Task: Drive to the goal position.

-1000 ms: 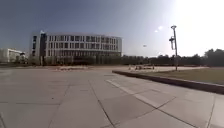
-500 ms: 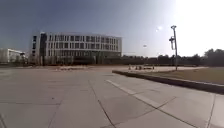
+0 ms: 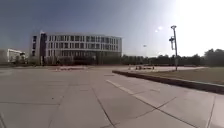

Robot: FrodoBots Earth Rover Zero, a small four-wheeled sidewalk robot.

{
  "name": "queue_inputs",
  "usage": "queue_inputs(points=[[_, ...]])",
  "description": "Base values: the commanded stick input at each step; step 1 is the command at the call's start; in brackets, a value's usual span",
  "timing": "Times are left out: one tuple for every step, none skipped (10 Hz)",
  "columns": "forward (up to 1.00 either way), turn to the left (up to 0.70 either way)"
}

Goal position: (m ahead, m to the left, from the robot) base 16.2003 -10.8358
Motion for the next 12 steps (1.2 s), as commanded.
queue_inputs(points=[[0.05, 0.0], [0.06, 0.0], [0.06, 0.0], [0.05, 0.0], [0.06, 0.0], [0.06, 0.0], [0.06, 0.0], [0.06, 0.0], [0.06, 0.0], [0.05, 0.0], [0.06, 0.0], [0.06, 0.0]])
